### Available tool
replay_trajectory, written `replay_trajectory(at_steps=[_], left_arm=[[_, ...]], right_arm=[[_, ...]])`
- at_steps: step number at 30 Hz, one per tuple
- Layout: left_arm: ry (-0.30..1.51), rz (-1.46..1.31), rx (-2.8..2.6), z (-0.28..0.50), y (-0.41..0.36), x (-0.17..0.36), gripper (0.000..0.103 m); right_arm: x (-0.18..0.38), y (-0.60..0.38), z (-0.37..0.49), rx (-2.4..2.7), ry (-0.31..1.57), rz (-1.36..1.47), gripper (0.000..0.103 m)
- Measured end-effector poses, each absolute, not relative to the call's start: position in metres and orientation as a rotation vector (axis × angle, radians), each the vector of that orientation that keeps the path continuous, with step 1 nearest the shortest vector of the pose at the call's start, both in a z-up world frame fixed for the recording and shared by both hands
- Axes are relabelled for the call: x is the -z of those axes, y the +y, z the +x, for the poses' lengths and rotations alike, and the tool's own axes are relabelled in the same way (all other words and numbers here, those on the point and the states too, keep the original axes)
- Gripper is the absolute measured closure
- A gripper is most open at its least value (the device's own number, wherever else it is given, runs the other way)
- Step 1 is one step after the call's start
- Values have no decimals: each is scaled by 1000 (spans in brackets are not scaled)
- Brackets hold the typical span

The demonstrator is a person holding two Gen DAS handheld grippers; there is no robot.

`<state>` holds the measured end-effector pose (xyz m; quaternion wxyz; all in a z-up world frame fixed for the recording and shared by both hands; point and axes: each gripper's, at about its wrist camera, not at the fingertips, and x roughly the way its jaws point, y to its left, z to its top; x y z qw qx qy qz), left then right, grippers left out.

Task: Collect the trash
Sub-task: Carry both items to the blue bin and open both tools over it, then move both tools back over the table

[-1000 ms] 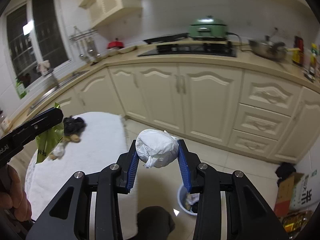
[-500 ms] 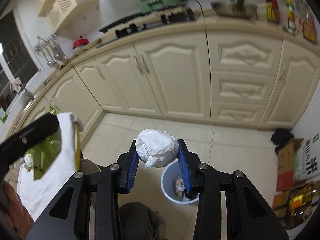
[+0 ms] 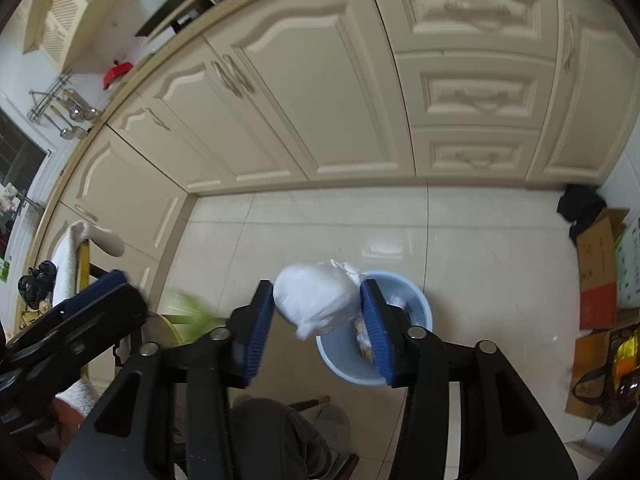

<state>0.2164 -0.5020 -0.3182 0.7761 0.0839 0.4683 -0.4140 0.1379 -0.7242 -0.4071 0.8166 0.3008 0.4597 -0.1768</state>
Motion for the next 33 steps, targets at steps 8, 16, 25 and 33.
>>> replay_trajectory(at_steps=[8, 16, 25, 33], left_arm=[[981, 213, 806, 209, -497, 318, 8], [858, 195, 779, 159, -437, 291, 1], [746, 115, 775, 120, -325, 241, 1], [653, 36, 731, 88, -225, 207, 1]], right_arm=[[413, -729, 129, 416, 951, 690, 0], [391, -712, 125, 418, 924, 678, 0], [327, -672, 131, 380, 830, 590, 0], [259, -616, 141, 308, 727, 487, 0]])
